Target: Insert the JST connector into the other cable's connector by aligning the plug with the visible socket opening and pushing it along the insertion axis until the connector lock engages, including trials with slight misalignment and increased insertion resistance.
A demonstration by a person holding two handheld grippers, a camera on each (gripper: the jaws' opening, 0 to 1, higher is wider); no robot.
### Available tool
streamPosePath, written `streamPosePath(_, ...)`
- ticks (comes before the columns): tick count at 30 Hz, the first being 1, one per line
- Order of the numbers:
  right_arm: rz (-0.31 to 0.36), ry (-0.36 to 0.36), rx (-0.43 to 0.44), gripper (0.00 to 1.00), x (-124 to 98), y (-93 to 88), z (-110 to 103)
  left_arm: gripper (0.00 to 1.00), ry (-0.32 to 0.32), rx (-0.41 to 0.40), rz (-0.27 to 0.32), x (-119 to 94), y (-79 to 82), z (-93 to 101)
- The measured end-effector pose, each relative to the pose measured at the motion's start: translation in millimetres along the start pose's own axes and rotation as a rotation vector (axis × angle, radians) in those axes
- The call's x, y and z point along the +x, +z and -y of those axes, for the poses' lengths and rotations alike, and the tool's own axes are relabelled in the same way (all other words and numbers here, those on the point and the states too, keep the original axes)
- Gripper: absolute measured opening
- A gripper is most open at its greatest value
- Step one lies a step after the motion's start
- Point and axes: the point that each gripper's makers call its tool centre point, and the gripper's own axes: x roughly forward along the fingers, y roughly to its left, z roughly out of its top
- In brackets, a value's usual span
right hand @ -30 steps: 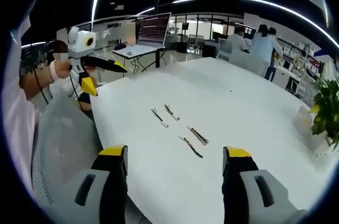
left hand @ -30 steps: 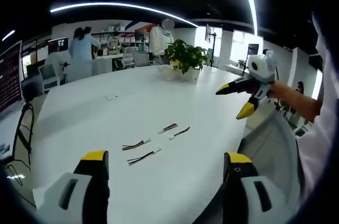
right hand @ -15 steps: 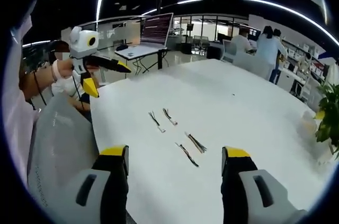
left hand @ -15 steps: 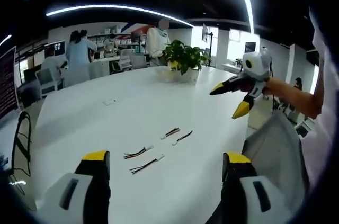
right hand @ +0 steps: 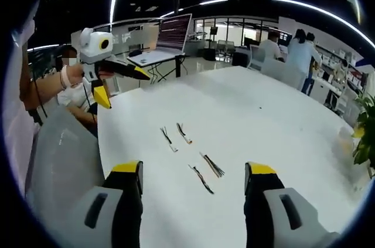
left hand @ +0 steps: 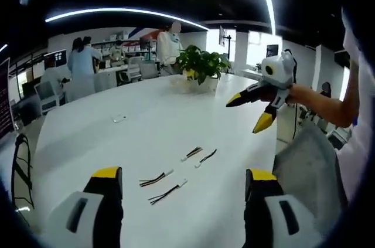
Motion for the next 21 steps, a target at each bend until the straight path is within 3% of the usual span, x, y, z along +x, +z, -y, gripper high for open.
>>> streamPosePath(17, 0.003, 0.043, 0.007, 0.67, 20.8, -3.6, 10.1, 0.84, -0.019, -0.002, -0.026, 24.6, -8.6, -12.2)
streamPosePath(21, 0.024, 0.091, 0.071, 0.67, 26.1, -5.9, 7.5, 0.84, -0.034, -0.010, -0.028, 32.5, -10.4, -14.4)
